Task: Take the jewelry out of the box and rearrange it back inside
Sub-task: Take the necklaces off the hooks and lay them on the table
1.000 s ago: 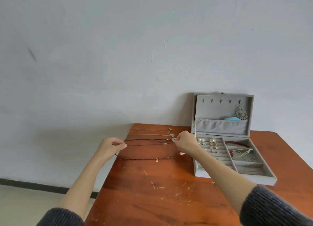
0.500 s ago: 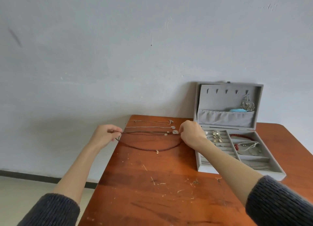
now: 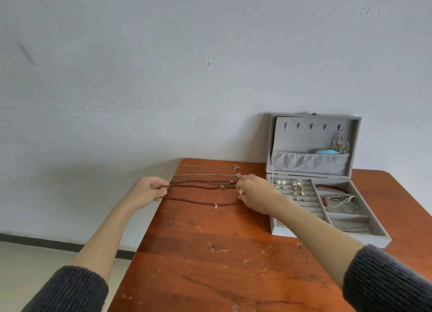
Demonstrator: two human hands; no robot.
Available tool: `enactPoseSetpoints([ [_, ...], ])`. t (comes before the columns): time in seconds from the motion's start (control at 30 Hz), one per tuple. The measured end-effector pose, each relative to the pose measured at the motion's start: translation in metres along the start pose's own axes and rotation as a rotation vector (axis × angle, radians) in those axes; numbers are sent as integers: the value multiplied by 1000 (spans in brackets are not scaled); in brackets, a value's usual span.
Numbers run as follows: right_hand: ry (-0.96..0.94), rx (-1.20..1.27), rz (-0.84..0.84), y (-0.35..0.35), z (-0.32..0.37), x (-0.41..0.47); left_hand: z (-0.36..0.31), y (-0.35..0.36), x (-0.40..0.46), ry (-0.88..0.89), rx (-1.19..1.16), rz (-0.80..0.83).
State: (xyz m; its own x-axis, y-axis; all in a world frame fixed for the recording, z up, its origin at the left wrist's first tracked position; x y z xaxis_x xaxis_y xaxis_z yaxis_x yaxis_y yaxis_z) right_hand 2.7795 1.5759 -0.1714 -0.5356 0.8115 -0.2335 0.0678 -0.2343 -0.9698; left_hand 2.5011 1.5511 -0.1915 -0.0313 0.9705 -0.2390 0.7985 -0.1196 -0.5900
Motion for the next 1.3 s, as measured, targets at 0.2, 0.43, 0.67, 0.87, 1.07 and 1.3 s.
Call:
enactPoseSetpoints([
  [0.2,60,-180,-14,-1,-5,-7,3,2,1,5,19,-67],
  [0.43,4,-48,5,5,-10,-14,-8,19,-6,91,267,-12],
  [0.67,15,26,-44,6,-13,-15,-11,24,-5,94,365,0],
  [0.87,-7,310,-127,-2,-18,-23,-36,28,-16,175,420,-60],
  [1.07,-24,443,-233,-23,-32,-58,-87,55,-38,369,405,-82],
  [1.3,71,462,-297,-39,-82,-108,-154,107,-51,544,545,-108],
])
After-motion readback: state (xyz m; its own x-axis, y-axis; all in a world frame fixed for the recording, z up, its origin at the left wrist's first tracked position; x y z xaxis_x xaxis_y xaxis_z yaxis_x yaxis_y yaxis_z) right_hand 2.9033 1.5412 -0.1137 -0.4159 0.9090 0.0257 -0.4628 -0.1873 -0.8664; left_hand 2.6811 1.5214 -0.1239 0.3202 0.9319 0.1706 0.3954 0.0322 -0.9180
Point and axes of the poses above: each hand's wrist, its own x-axis towards the middle knuckle, its own y-axis out of the palm, z = x × y, the point moved 3 cm from there along x, towards the middle knuckle, and after that the axes turned 13 degrees about z, right-handed, at the moved point
